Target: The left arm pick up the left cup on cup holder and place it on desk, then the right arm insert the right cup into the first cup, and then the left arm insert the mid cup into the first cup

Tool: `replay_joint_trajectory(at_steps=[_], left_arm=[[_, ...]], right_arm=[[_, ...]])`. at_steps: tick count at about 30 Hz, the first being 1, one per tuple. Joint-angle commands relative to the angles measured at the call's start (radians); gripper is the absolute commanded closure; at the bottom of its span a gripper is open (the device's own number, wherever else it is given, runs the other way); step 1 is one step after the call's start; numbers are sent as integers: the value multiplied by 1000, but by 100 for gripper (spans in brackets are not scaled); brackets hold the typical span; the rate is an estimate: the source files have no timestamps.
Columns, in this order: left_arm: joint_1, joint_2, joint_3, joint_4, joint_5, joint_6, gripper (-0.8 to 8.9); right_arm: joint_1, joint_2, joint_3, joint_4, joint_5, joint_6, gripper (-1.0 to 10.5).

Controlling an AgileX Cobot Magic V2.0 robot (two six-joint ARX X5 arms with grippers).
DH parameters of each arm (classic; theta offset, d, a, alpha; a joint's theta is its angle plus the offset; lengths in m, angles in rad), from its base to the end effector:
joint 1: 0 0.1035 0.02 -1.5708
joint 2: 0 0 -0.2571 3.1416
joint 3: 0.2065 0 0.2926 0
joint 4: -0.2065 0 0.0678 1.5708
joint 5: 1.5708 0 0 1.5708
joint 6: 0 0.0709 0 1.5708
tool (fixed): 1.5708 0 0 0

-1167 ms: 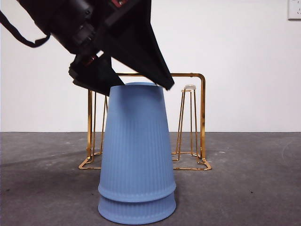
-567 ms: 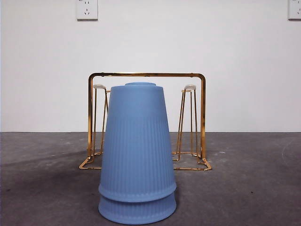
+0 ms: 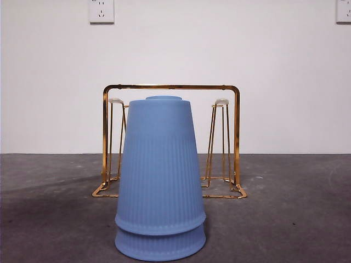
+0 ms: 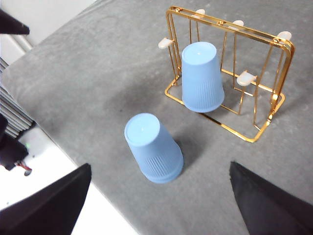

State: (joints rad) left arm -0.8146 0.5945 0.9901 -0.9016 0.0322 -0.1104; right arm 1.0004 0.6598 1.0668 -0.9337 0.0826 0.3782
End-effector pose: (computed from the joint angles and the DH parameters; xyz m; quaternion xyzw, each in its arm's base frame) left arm 0.1146 -0.1248 0.3460 0.0466 0.2530 -0.3844 0.8866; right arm 0.0998 0.1448 0.3600 0.0309 0.2995 0.3781 0.8754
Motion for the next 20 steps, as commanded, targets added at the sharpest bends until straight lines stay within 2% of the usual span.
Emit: replay_joint_trajectory(at_steps=[1,8,13,16,20], left_arm=[[-9,6,17,-16,0,-23,223],[-10,6,17,-40,0,-42,223],[-10,6,17,-64,0,-45,223],[-10,6,17,-76,0,-45,223],[-10,6,17,-79,0,-58,223]], right_arm=[[10,32,16,56,1,68,496],[6,204,26,186,-64,100,496],[-44,392,94,198,-145,117,496],[-89,514,167,193,-194,115,496],[-146,660,270,176,-199,74,496]])
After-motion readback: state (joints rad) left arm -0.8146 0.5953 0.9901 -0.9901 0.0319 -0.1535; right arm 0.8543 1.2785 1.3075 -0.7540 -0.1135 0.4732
